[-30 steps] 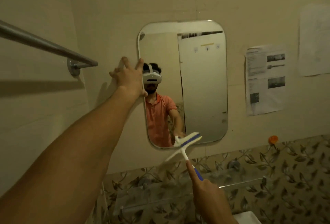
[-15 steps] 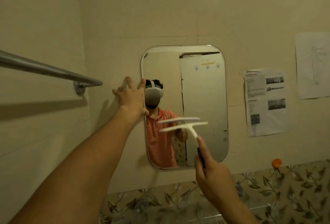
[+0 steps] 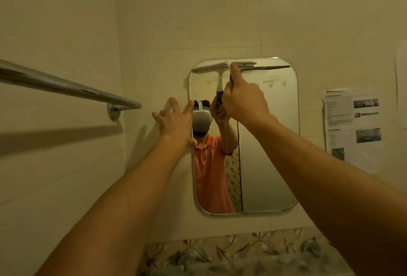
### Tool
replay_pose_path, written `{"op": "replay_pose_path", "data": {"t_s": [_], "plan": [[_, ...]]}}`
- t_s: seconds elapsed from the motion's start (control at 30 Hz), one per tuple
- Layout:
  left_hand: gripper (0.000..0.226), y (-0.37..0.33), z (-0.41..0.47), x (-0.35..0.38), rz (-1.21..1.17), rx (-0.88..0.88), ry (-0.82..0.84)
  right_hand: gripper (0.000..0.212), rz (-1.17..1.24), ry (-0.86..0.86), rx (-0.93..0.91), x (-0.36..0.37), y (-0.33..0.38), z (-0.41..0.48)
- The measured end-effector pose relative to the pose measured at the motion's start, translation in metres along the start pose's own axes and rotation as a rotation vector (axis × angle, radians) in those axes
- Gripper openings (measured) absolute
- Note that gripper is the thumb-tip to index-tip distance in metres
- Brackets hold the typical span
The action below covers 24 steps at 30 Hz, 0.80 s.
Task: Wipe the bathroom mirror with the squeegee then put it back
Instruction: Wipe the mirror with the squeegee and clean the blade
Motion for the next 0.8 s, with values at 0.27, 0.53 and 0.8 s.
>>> {"op": "replay_pose_path", "data": {"t_s": [0.27,0.53,0.8], "plan": [[0.137,0.002,-0.001,0.001,0.054,0.026,-0.047,0.074,-0.115,0.049,0.056,0.026,-0.019,-0.035],[0.14,0.001,-0.002,-0.002,0.101,0.041,-0.031,0.069,-0.141,0.09,0.075,0.076,-0.068,-0.124],[0.14,0.0,-0.005,-0.004,0.101,0.041,-0.02,0.087,-0.202,0.16,0.129,0.112,-0.106,-0.194]]}}
Point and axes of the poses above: each hand's wrist, its own z-axis towards the middle knuckle, its own x-axis out of the palm, y = z × x, the point moved 3 cm from there along z, towards the middle knuckle, and after that the axes turned 6 degrees about y, right-handed, at the moved point
